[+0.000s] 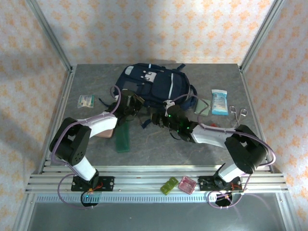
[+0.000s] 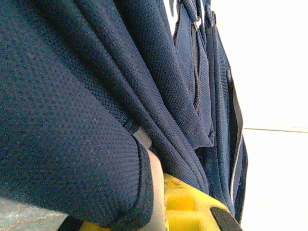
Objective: Pack the student bag
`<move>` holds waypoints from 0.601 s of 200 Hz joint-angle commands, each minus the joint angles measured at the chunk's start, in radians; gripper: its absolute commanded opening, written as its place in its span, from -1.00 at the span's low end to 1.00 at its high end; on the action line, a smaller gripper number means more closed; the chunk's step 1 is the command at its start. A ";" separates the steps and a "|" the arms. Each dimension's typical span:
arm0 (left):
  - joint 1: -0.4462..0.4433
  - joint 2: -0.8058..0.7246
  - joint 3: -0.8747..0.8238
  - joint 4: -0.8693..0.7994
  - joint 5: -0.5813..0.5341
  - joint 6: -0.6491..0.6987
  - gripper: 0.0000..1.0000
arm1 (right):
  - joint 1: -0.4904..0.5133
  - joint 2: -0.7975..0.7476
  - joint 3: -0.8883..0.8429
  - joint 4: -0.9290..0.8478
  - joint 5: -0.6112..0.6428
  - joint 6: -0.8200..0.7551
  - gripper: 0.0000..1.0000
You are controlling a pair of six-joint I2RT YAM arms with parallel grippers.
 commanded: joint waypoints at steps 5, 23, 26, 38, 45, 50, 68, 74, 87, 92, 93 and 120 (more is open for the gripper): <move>-0.019 -0.070 0.070 0.049 0.062 -0.017 -1.00 | 0.004 0.070 0.050 0.140 0.037 -0.059 -0.10; -0.020 -0.077 0.072 0.050 0.064 -0.024 -1.00 | 0.004 0.115 0.068 0.177 0.032 -0.079 -0.09; -0.019 -0.078 0.072 0.051 0.064 -0.026 -1.00 | 0.004 0.121 0.070 0.184 0.031 -0.082 -0.09; -0.020 -0.080 0.073 0.055 0.070 -0.028 -1.00 | 0.004 0.143 0.082 0.202 0.038 -0.096 -0.08; -0.020 -0.081 0.075 0.053 0.072 -0.028 -1.00 | 0.003 0.155 0.092 0.208 0.046 -0.104 -0.07; -0.020 -0.082 0.075 0.054 0.075 -0.030 -1.00 | 0.004 0.164 0.100 0.207 0.052 -0.110 -0.07; -0.020 -0.087 0.075 0.061 0.080 -0.034 -1.00 | 0.004 0.194 0.131 0.206 0.093 -0.120 -0.06; -0.020 -0.089 0.075 0.062 0.083 -0.037 -1.00 | 0.004 0.205 0.143 0.205 0.102 -0.126 -0.06; -0.021 -0.093 0.073 0.070 0.088 -0.044 -1.00 | 0.004 0.228 0.168 0.204 0.127 -0.130 -0.06; -0.022 -0.092 0.072 0.073 0.090 -0.048 -1.00 | 0.003 0.237 0.178 0.205 0.138 -0.130 -0.06; -0.022 -0.093 0.072 0.073 0.091 -0.048 -1.00 | 0.004 0.239 0.180 0.205 0.142 -0.130 -0.06; -0.025 -0.095 0.069 0.089 0.099 -0.060 -1.00 | 0.005 0.297 0.245 0.182 0.221 -0.141 -0.18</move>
